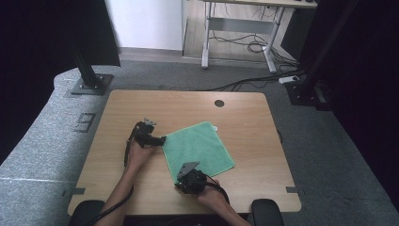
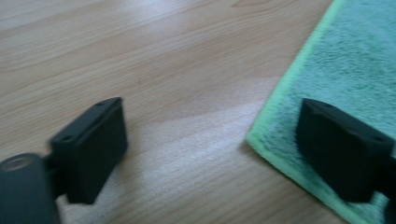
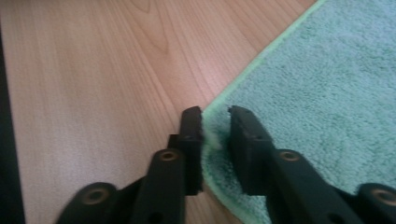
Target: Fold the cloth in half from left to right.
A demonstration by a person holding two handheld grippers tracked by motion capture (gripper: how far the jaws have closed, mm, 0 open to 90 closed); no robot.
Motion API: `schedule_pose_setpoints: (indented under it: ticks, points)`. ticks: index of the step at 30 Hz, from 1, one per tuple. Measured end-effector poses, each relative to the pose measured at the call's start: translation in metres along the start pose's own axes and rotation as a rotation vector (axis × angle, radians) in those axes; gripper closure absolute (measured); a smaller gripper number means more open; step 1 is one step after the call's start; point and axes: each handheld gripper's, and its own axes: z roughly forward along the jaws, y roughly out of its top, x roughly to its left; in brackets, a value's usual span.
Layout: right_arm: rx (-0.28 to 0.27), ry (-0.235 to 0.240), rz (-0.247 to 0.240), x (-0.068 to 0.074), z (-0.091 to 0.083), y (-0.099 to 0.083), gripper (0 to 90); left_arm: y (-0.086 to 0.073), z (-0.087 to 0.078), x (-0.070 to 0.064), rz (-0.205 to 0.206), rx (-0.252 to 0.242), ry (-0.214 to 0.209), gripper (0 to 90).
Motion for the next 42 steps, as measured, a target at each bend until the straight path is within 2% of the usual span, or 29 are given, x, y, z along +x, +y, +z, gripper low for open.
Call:
schedule_pose_setpoints:
  ticks: [3,5,9,11,12,16,22,26,33,42]
  points:
    - [0.007,-0.008,-0.001,0.000,0.000,0.001,81.9,-0.002,-0.003,-0.006,0.021,-0.028,-0.029,30.9]
    - [0.009,-0.010,-0.001,0.000,0.000,0.002,82.4,-0.002,-0.004,-0.010,0.034,-0.039,-0.052,48.8]
    - [0.007,0.000,0.021,-0.001,0.000,0.002,82.6,-0.002,-0.005,-0.012,0.021,-0.031,-0.109,76.0]
    - [0.007,0.015,0.028,-0.002,0.000,0.002,83.4,-0.003,-0.006,-0.009,-0.001,-0.032,-0.134,85.1]
    - [0.008,0.020,0.034,-0.002,0.001,0.002,83.6,-0.004,-0.007,-0.008,-0.011,-0.031,-0.138,86.0]
    - [0.004,0.043,0.028,0.002,0.006,0.008,83.6,-0.008,-0.015,-0.002,-0.007,-0.020,-0.111,87.1]
    - [0.009,0.081,-0.019,0.016,0.017,0.023,84.9,-0.015,-0.030,0.012,-0.023,-0.006,-0.090,87.1]
    - [0.002,0.086,-0.039,0.022,0.018,0.030,86.0,-0.012,-0.038,0.015,-0.026,-0.008,-0.087,87.4]
    - [-0.045,0.068,-0.031,0.017,0.001,0.031,86.7,0.004,-0.042,0.010,-0.003,-0.015,-0.089,87.5]
    - [-0.078,0.013,-0.015,0.003,-0.023,0.023,86.8,0.031,-0.035,-0.003,0.043,0.001,-0.096,87.5]
